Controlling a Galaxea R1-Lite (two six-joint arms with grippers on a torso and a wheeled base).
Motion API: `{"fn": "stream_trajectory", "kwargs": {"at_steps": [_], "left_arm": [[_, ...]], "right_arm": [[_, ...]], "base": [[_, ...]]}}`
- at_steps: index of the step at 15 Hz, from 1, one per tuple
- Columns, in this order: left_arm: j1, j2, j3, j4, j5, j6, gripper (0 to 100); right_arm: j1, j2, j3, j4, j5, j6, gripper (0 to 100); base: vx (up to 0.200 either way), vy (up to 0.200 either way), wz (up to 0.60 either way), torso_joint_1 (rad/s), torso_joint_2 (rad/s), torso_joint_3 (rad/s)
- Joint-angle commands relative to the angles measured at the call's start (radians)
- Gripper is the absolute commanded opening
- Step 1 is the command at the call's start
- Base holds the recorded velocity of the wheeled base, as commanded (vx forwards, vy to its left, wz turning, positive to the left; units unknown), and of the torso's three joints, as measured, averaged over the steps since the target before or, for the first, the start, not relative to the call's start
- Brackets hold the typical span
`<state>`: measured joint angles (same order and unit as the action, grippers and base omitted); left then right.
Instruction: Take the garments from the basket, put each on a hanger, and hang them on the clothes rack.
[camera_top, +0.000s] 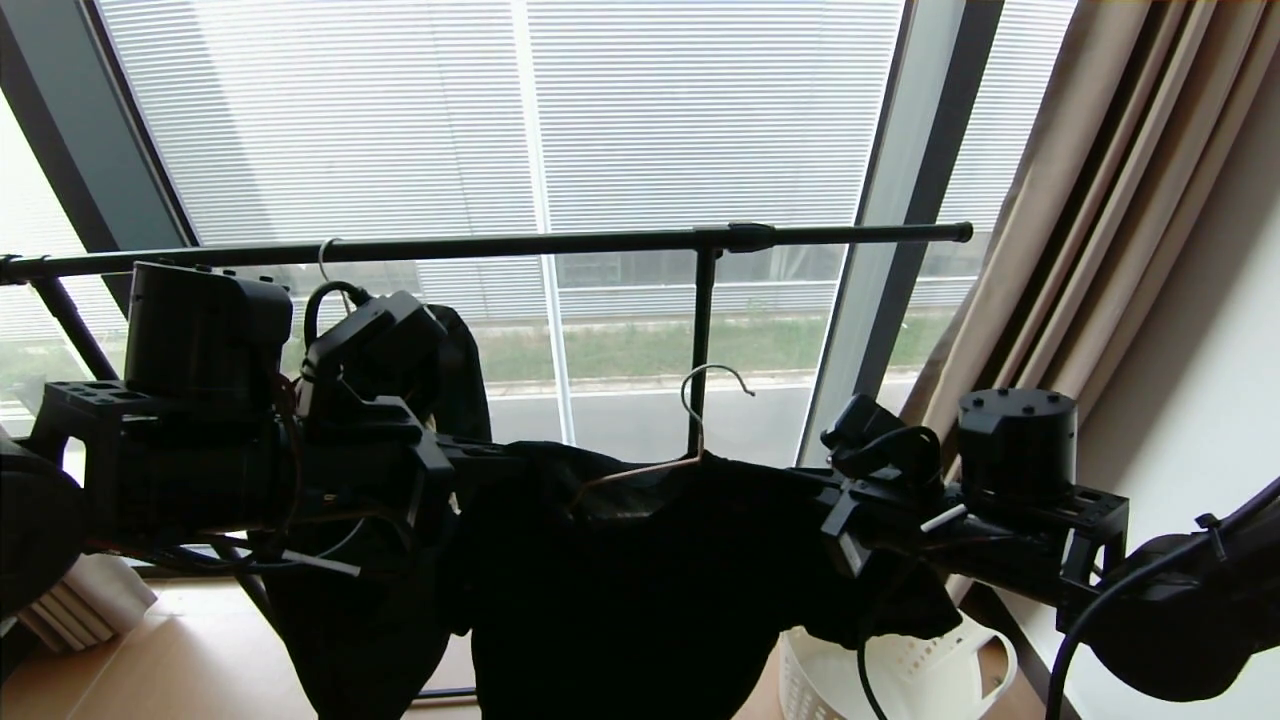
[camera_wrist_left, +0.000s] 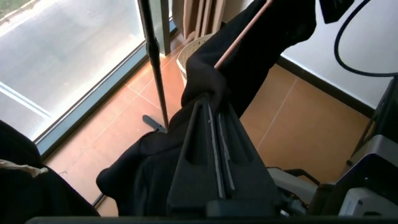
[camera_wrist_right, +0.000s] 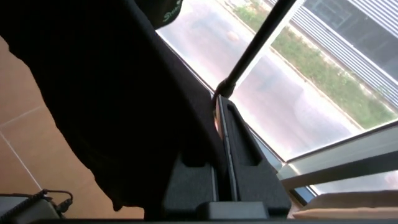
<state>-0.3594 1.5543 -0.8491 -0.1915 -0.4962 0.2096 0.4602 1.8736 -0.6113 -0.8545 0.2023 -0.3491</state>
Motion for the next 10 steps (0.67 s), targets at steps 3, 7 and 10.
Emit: {"fn": "stream_trajectory", "kwargs": {"at_steps": [3,7,10], "left_arm": [[0.079,0.064,-0.002,-0.043,0.048,0.002,0],[0.071,0.092,0.004,-0.063,0.099,0.013,0],[0.037,0.098,0.002,-0.065,0.140,0.014,0]], "right_arm": [[-0.014,-0.062,0.027,-0.003,0.002,-0.001,0],[-0.031,-0.117,0.010,-0.005,0.011,0.009,0],[-0.026,-0.122,0.002,-0.006,0.014,0.053,0]], "base": [[0.000,0.000,0.00,0.000,0.00,0.000],[0.000,0.000,0.00,0.000,0.00,0.000],[0.000,0.000,0.00,0.000,0.00,0.000]]}}
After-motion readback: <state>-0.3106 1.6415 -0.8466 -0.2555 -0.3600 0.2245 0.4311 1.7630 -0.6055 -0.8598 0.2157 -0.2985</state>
